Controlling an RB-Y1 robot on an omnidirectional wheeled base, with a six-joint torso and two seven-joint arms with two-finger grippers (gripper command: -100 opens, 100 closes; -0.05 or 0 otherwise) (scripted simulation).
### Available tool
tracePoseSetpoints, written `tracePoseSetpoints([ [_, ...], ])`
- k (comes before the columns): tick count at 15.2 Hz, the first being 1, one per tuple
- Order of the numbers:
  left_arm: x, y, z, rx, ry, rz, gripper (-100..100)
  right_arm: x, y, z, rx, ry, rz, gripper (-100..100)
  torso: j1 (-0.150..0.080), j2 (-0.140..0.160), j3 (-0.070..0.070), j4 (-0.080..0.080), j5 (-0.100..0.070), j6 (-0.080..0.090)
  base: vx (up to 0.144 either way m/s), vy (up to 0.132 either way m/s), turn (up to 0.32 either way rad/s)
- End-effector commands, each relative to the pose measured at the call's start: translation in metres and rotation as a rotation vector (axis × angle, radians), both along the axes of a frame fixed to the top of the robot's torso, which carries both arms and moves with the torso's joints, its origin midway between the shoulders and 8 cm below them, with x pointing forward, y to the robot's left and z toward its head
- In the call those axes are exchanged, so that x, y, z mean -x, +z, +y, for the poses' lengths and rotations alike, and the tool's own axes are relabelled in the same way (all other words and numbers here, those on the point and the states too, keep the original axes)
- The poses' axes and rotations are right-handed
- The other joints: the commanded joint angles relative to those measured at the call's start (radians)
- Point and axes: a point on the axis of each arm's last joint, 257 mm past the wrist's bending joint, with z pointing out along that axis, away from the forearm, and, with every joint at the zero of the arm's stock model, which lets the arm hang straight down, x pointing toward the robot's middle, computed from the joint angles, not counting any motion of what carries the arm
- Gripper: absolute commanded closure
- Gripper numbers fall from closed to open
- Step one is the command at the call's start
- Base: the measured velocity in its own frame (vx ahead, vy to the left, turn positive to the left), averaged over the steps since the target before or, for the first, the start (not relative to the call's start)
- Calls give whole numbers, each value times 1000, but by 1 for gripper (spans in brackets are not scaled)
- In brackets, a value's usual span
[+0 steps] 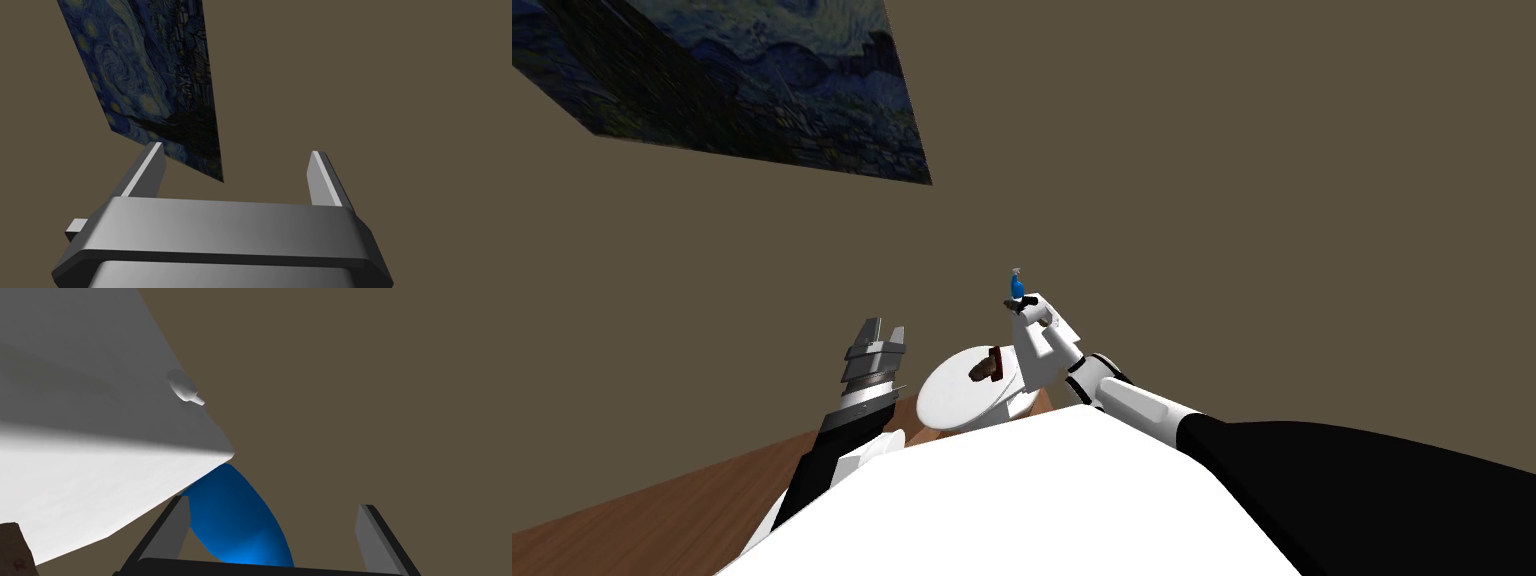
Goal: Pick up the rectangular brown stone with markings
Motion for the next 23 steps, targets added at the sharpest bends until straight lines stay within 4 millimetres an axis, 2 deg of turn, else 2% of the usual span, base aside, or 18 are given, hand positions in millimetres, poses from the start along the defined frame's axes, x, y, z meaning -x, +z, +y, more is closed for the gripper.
tracePoseSetpoints([
  [1, 0, 0, 0, 0, 0, 0, 0, -3, -6, 2, 76, 27, 33, -100, 0, 0, 0, 0, 0, 0, 6, -29, 23],
  [4, 0, 0, 0, 0, 0, 0, 0, -2, -8, 1, 95, 25, 61, -100, -1, 0, 0, 0, 0, 0, 5, -28, 21],
  [5, 0, 0, 0, 0, 0, 0, 0, -5, -11, 2, 160, 49, 81, -100, 0, 0, 0, 0, 0, 0, 5, -34, 14],
  [6, 0, 0, 0, 0, 0, 0, 0, -6, -7, 3, 167, 51, 83, -100, -1, 0, 0, 0, 0, 0, 9, -42, 27],
  [8, 0, 0, 0, 0, 0, 0, 0, -2, -12, 1, 178, 49, 108, -100, 0, 0, 0, 0, 0, 0, 6, -20, 21],
  [9, 0, 0, 0, 0, 0, 0, 0, -5, -13, 1, 241, 72, 128, -100, 0, 0, 0, 0, 0, 0, 6, -25, 20],
  [10, 0, 0, 0, 0, 0, 0, 0, -5, -10, 1, 250, 73, 134, -100, 0, 0, 0, 0, 0, 0, 10, -35, 32],
  [16, 0, 0, 0, 0, 0, 0, 0, -1, -16, -5, 336, 91, 202, -100, -1, 0, 0, 0, 0, 0, 5, -29, 13],
  [20, 0, 0, 0, 0, 0, 0, 0, 1, -13, -11, 463, 132, 266, -100, -1, 0, 0, 0, 0, 0, 8, -35, 23],
  [23, 0, 0, 0, 0, 0, 0, 0, 5, -14, -14, 480, 128, 296, -100, -1, 0, 0, 0, 0, 0, 6, -29, 16],
])
